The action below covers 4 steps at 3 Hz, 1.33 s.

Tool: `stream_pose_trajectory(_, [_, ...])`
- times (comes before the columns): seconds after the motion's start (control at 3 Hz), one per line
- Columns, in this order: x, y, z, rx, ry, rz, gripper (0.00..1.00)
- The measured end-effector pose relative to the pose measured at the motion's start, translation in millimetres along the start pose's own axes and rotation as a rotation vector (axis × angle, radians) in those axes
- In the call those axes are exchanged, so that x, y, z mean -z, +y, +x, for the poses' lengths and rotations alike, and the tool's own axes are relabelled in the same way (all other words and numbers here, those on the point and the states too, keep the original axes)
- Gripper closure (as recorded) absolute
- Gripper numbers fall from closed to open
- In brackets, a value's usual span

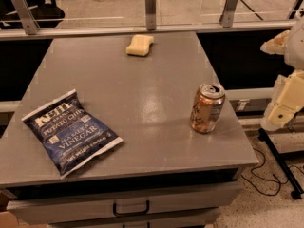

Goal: Knock orange can over

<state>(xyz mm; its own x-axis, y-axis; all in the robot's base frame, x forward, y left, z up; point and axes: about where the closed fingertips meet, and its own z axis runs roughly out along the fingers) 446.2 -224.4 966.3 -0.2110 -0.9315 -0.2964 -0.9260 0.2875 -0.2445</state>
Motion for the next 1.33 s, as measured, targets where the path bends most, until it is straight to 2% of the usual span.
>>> stream_pose_trajectory(0.33, [-44.2,-13.5,20.6,-0.022,-0.192,-0.027,0.0])
stream_pose_trajectory(0.67, [-83.4,-16.9,18.4,-0.023,-0.413,-0.084,0.0])
stream_pose_trajectory(1.0, [-110.3,-20.6,-6.2,-0.016,-0.618,-0.143,0.0])
stream_pose_trajectory(1.33, [-129.7,-21.5,-47.9,0.006,-0.768,-0.207,0.0])
